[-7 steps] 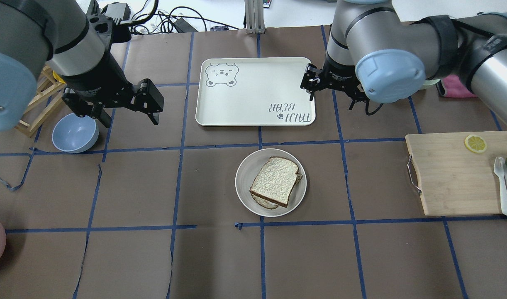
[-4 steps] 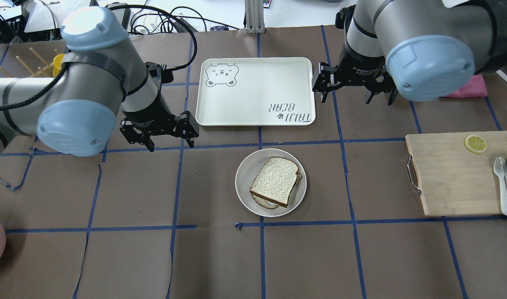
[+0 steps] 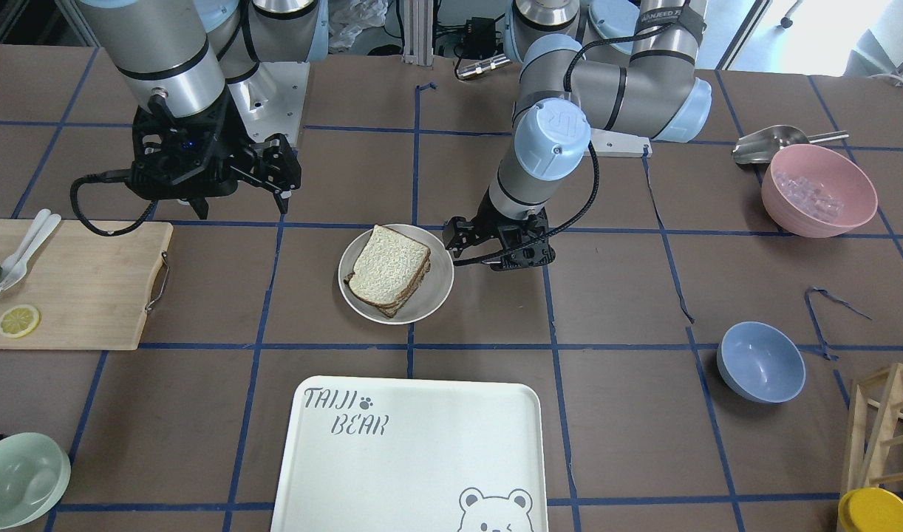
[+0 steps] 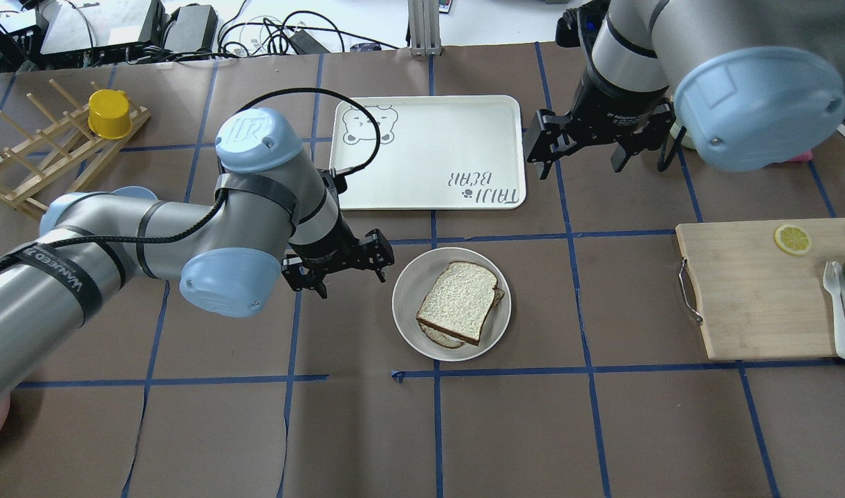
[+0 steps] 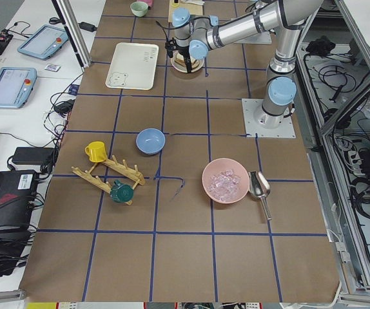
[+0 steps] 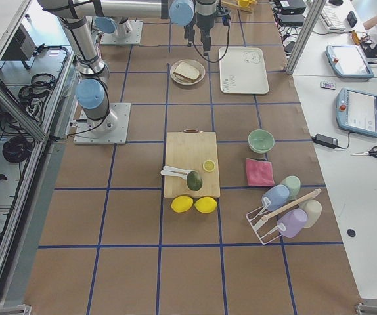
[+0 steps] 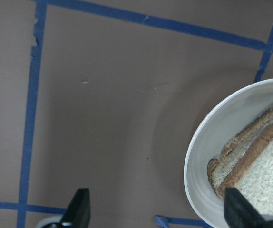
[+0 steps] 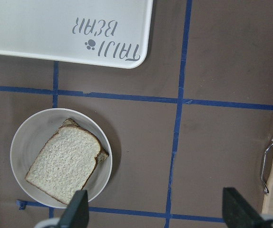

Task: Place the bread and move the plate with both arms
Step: 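Raise the right gripper away while the left arm reaches toward the plate, then grip the white plate rim with the left gripper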

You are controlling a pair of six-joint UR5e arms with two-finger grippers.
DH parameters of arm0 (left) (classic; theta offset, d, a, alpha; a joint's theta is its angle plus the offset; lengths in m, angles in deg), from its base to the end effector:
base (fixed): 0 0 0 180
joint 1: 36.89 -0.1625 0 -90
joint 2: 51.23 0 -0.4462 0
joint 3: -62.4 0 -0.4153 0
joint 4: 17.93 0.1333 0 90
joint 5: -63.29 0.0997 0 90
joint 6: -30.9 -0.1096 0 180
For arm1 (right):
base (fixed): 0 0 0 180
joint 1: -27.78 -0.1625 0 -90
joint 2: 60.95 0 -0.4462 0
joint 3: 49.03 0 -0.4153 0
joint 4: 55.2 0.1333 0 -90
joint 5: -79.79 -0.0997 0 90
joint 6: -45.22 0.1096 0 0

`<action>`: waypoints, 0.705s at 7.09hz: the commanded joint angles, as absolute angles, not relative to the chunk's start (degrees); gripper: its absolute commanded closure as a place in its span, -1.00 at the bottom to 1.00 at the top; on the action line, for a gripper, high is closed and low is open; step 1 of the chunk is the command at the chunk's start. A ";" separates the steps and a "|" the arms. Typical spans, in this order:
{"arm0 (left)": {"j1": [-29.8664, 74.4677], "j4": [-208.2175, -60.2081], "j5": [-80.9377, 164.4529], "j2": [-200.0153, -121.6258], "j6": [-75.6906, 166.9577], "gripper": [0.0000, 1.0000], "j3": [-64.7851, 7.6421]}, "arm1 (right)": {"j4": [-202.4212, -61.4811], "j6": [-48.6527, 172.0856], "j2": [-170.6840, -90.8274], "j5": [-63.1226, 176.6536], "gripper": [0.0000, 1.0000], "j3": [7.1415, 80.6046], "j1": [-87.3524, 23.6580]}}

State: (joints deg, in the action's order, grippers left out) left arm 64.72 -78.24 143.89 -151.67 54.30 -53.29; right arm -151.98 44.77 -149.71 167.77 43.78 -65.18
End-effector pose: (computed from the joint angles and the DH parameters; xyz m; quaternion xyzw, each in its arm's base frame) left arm -0.2494 -0.4625 0.2378 0.1068 -0.9893 -0.0780 0.0612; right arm 0.1643 -0.5209 0.4746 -0.0302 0.9991 -0.0234 0.0181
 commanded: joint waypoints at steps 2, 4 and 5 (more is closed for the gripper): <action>65.85 -74.36 140.99 -156.59 55.51 -0.95 -55.29 | -151.36 44.60 -150.86 167.77 -1.00 43.16 -61.78; 66.28 -71.99 140.99 -158.53 55.42 -0.64 -55.29 | -147.59 44.51 -152.00 168.12 -1.00 43.16 -61.78; 66.38 -71.38 140.99 -159.06 55.42 -0.31 -55.29 | -147.32 44.43 -152.35 168.20 -1.00 43.08 -61.78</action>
